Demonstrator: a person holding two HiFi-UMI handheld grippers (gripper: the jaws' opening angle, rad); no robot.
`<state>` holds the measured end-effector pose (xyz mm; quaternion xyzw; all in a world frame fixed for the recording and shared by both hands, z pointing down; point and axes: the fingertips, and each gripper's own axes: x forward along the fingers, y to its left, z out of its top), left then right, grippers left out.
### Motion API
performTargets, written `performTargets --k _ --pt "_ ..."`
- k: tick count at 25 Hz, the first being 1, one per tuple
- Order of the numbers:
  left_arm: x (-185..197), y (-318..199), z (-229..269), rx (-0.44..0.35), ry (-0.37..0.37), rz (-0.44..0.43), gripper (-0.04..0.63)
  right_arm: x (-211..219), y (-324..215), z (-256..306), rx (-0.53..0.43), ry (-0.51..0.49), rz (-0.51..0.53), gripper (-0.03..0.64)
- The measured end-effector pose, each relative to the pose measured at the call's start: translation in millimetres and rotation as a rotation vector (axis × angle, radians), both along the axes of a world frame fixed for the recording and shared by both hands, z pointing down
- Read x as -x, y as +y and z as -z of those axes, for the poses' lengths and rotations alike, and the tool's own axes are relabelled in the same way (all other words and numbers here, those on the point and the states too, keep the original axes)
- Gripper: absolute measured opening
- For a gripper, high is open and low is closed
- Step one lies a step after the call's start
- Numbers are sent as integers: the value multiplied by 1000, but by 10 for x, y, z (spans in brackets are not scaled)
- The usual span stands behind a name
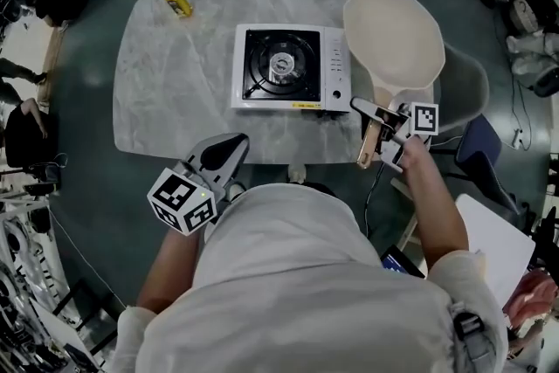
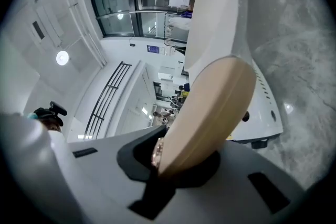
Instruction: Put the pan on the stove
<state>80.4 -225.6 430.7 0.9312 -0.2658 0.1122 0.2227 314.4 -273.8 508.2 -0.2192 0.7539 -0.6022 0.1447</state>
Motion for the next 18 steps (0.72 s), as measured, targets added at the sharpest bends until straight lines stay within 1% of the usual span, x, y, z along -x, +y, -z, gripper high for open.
performTargets --k 8,13,18 --pt "542 177 8 -12 27 30 18 775 124 331 -32 -11 100 49" --pt "854 317 15 -10 44 60 18 1203 231 399 -24 -15 154 51" --pt "1197 480 -66 -1 55 87 18 1655 365 354 -13 -4 215 52"
